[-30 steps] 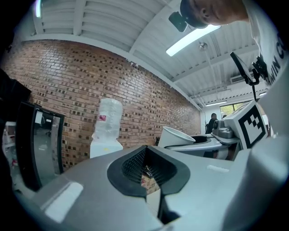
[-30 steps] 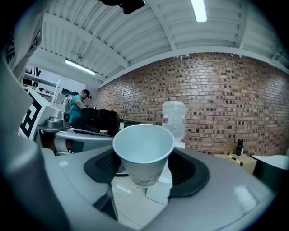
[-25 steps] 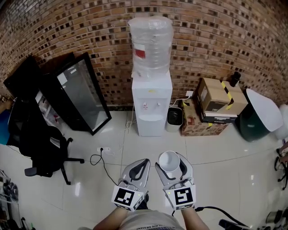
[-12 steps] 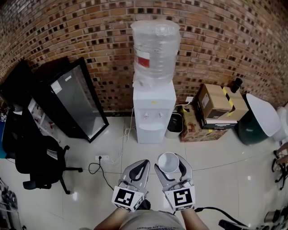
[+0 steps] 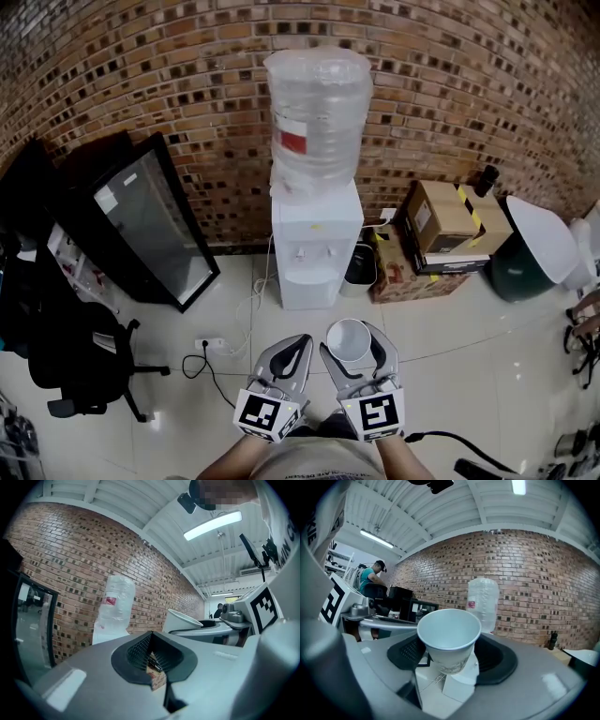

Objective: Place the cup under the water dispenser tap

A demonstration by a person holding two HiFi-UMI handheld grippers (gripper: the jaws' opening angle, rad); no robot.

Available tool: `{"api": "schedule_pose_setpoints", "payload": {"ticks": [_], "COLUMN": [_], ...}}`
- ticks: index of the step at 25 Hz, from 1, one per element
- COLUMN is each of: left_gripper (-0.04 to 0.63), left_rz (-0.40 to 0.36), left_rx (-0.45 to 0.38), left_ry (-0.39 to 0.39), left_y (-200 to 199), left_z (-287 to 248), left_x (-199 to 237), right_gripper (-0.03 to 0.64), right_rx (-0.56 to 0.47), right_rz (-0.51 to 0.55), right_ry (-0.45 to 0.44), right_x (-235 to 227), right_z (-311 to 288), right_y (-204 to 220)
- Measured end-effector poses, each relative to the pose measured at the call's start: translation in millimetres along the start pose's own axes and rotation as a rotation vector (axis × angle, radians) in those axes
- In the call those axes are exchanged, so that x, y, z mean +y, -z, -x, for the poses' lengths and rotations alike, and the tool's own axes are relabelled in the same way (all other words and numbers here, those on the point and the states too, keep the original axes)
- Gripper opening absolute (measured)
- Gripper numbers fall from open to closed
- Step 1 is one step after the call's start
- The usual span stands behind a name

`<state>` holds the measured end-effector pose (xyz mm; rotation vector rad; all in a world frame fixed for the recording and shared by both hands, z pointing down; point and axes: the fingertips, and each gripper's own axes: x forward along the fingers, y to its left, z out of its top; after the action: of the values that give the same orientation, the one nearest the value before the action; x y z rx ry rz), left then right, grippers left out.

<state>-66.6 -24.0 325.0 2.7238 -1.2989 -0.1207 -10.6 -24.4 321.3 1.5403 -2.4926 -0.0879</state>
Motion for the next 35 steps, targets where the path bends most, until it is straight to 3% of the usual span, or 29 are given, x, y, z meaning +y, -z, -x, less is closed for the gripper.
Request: {"api": "schedule_pose_setpoints", "payload": {"ticks": [19,27,35], "left_gripper": [-0.008,-0.008,-0.008], "left_rz": [-0.015,-0.016,-0.02], "left_rx": [0.019,0.038,0.04], "left_ry": [-0.012,-0.026,-0.025], "left_y": [7,21,60], "left_z": [-75,-126,-167], "left_x": [37,57,82], "right_gripper": [0.328,0.328,0.328], "right_rx": [-0.011,0.018,0.045], "right_rz": [-0.018,-0.031,-0.036], "right_ry": [-0.02,-0.046,-0.058], "right_x": [-56,-92,-110], "right_z": [-74,-124,-168], "right_y": [3,30,76]}}
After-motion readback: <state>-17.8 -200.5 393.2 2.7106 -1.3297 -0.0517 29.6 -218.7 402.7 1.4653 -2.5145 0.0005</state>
